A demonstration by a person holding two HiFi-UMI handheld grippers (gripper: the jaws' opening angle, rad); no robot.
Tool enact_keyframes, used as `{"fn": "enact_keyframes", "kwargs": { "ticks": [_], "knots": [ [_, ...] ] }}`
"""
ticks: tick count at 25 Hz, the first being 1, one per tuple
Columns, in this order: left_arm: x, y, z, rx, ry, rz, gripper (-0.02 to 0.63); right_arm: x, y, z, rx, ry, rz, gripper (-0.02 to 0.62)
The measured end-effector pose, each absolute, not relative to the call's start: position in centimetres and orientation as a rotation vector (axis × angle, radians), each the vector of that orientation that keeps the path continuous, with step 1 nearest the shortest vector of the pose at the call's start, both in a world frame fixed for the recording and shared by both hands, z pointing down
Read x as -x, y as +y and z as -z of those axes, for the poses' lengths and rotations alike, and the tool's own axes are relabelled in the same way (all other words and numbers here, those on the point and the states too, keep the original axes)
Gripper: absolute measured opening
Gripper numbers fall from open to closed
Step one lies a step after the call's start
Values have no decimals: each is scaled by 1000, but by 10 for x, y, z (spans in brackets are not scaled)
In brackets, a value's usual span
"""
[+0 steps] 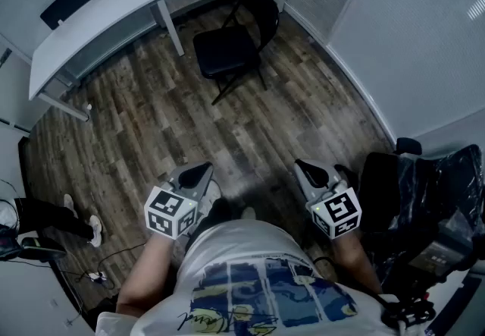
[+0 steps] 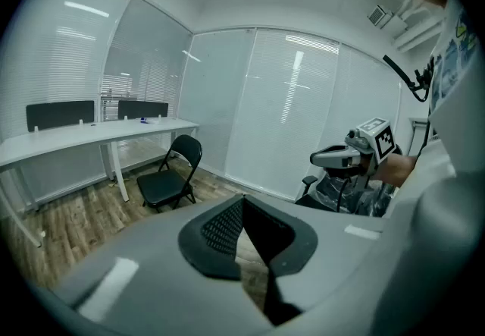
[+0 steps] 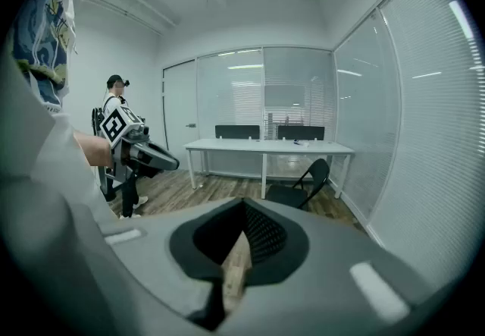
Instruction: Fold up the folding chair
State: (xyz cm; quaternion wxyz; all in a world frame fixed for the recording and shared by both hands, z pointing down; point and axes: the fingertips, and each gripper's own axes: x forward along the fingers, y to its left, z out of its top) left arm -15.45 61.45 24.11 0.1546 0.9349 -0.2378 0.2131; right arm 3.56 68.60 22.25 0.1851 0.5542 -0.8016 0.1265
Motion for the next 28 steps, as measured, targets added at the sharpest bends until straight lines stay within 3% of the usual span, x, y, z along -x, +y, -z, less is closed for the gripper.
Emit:
{"fn": "enact_keyframes", "kwargs": {
  "ticks": [28],
  "knots": [
    [132,640,-239,-2692,-698,-607,6,-46,726,-239,-1520,-2285,-395,18]
  ]
}}
